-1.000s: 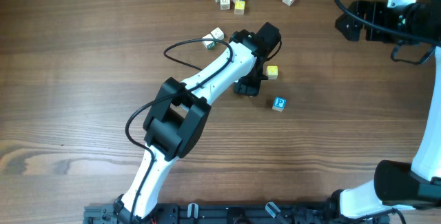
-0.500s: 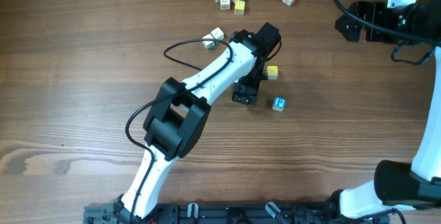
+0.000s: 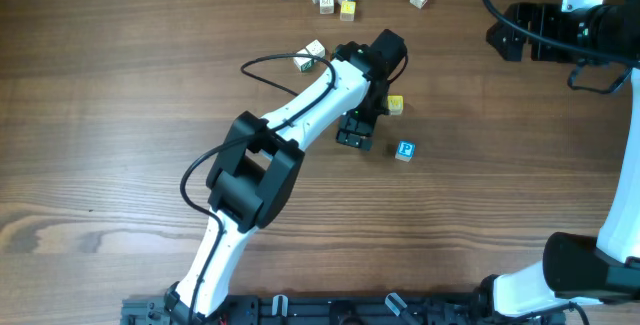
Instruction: Form a tower
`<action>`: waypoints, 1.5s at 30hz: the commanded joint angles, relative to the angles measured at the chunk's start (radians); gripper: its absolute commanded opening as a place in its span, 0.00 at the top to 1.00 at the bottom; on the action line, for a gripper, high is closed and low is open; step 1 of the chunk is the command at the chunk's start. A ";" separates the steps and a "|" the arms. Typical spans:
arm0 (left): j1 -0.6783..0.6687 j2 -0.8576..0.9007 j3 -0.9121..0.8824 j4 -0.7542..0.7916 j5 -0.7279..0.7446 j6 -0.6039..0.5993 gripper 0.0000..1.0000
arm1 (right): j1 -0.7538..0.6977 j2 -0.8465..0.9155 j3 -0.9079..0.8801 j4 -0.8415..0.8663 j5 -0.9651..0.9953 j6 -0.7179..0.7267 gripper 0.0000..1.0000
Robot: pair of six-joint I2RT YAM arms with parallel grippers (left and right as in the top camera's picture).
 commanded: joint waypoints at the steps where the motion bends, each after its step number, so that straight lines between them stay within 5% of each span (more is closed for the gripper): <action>1: 0.031 -0.060 0.006 -0.031 0.005 0.048 0.00 | 0.000 0.011 -0.005 0.000 -0.016 -0.018 0.00; 6: 0.041 -0.122 0.006 -0.057 -0.026 0.093 0.00 | -0.001 0.011 -0.005 0.000 -0.016 -0.020 0.00; 15: 0.237 -0.429 0.006 -0.339 -0.256 0.385 0.00 | 0.000 0.011 -0.005 0.011 -0.017 -0.004 0.00; 20: 0.391 -0.527 0.006 -0.329 -0.370 0.722 0.00 | 0.003 0.013 -0.005 0.049 -0.018 0.315 0.00; 27: 0.564 -0.529 0.006 -0.200 -0.366 0.939 0.00 | 0.103 0.045 -0.005 0.030 0.035 0.679 0.00; 31: 0.608 -0.527 0.005 -0.210 -0.378 0.959 0.00 | 0.251 0.158 -0.005 0.007 0.139 0.755 0.01; 32: 0.613 -0.527 0.005 -0.215 -0.378 0.959 0.00 | 0.275 0.186 -0.005 -0.010 0.189 0.797 0.09; 35: 0.624 -0.521 0.004 -0.216 -0.450 0.958 0.00 | 0.311 0.261 -0.005 -0.079 0.249 0.899 0.64; 36: 0.630 -0.515 0.004 -0.217 -0.488 0.958 0.00 | 0.322 0.275 -0.016 -0.079 0.239 0.903 0.90; 41: 0.676 -0.504 0.003 -0.222 -0.531 0.958 0.00 | 0.329 0.296 -0.192 -0.078 0.291 0.964 0.96; 45: 0.675 -0.504 0.004 -0.254 -0.530 0.958 0.00 | 0.328 0.296 -0.441 0.091 0.201 0.801 0.96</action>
